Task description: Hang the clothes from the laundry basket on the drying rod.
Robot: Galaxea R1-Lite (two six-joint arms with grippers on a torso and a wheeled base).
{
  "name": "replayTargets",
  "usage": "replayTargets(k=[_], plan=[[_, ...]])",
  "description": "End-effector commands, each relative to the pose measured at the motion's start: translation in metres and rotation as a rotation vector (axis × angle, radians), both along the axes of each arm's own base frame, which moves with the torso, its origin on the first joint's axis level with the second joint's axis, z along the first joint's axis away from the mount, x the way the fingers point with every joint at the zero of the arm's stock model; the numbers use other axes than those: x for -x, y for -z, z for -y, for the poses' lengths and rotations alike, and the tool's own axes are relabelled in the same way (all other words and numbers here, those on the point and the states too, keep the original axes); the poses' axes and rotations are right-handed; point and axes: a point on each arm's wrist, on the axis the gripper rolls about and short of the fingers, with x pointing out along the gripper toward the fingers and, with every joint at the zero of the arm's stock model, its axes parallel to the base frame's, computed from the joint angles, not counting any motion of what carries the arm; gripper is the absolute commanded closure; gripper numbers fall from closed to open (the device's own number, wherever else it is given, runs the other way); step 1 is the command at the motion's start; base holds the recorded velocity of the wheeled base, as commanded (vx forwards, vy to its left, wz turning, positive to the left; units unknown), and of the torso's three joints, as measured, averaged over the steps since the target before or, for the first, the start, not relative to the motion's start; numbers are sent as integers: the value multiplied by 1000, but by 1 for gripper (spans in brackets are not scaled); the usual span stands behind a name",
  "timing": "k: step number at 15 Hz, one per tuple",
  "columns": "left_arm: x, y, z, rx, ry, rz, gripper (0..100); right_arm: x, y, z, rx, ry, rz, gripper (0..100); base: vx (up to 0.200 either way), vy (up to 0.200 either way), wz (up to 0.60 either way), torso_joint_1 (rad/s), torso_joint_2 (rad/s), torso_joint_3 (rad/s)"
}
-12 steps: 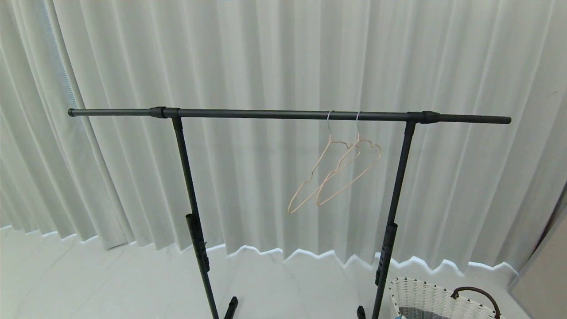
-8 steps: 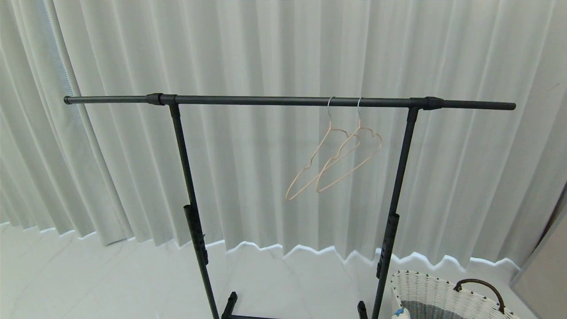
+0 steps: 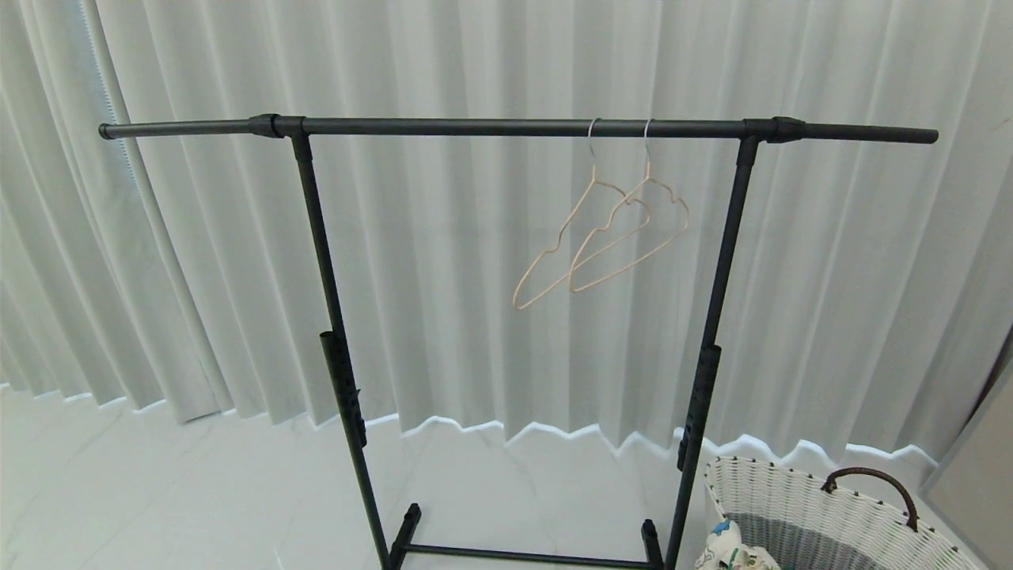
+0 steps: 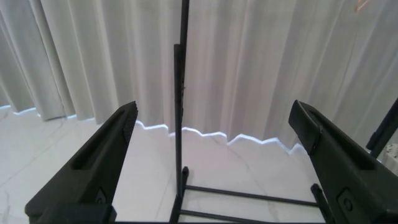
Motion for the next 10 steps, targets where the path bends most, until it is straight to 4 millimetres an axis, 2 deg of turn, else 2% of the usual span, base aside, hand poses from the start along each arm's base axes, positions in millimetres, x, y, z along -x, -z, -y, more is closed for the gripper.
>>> replayTargets(k=[1,6,9,10], plan=[[0,0,0,0,0,0,0,0,0,0,3,0,-1,0,0,0,0,-232,471,246],[0,0,0,0,0,0,0,0,0,0,4,0,1,0,0,0,0,-216,454,222],[0,0,0,0,0,0,0,0,0,0,4,0,1,0,0,0,0,-80,147,80],[0,0,0,0,0,0,0,0,0,0,4,0,-1,0,-200,0,0,-22,46,46]])
